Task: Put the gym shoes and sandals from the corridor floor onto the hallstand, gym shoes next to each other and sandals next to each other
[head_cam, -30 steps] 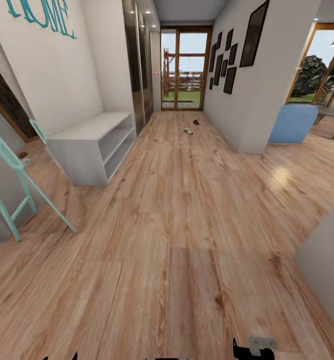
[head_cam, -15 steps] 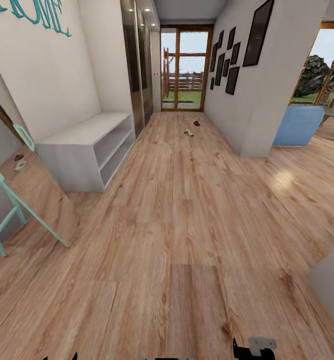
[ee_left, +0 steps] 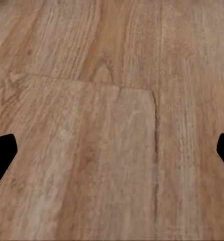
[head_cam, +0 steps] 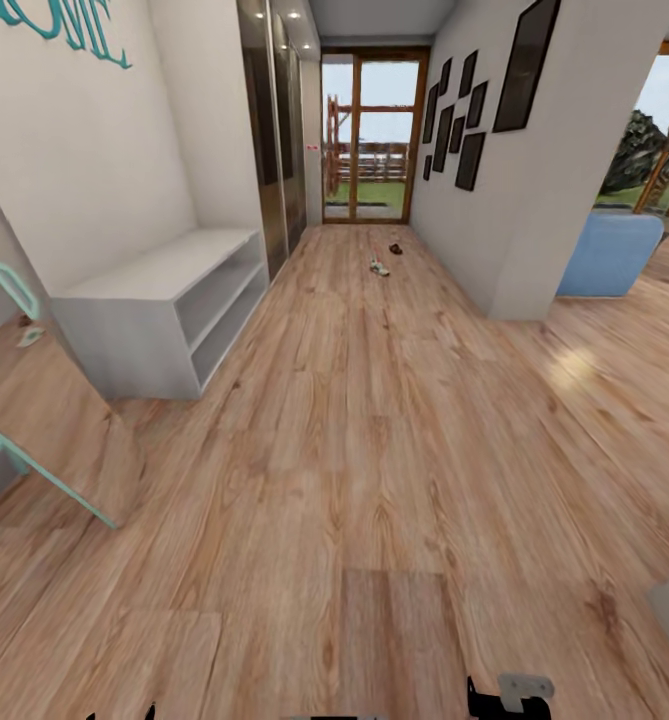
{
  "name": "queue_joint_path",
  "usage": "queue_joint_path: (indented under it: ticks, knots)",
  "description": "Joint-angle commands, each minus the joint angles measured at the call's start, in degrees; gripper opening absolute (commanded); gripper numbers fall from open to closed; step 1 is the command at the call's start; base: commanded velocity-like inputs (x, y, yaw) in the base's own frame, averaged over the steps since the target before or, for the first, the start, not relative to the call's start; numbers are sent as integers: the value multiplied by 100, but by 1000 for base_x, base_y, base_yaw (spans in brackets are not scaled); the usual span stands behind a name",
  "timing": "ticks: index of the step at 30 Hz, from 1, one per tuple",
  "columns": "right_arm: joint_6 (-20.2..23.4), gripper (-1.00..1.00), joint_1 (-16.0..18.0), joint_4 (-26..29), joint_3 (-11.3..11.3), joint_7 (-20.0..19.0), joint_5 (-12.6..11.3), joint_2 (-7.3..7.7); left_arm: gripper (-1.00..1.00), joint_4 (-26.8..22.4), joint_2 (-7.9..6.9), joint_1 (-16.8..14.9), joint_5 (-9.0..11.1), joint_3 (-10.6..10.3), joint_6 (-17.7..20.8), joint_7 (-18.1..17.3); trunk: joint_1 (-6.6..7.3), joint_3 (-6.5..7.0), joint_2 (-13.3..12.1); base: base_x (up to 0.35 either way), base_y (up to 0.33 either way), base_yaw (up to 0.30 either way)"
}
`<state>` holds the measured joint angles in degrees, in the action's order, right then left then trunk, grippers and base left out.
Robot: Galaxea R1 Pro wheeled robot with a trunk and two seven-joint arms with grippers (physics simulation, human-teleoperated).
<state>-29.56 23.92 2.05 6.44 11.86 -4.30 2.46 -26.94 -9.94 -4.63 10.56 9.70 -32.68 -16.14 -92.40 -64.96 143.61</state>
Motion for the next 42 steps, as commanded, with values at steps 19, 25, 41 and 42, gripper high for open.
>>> queue_joint_path:
  ticks: [19,25,41,42]
  knots:
    - [-14,100,1,-3,50,18,-44,-1,100,5,1,-5,51,14,-1,-56,-2,-5,1,337,0,0]
    - [-14,100,3,-3,50,18,-44,0,100,6,1,-7,51,14,-1,-56,-2,-5,1,337,0,0]
    - [-14,100,1,-3,50,14,-48,2,100,11,1,-4,51,15,-1,-56,-2,-5,1,337,0,0]
    - [-14,100,3,-3,50,12,-50,13,100,12,1,-3,51,14,-1,-56,-2,-5,1,337,0,0]
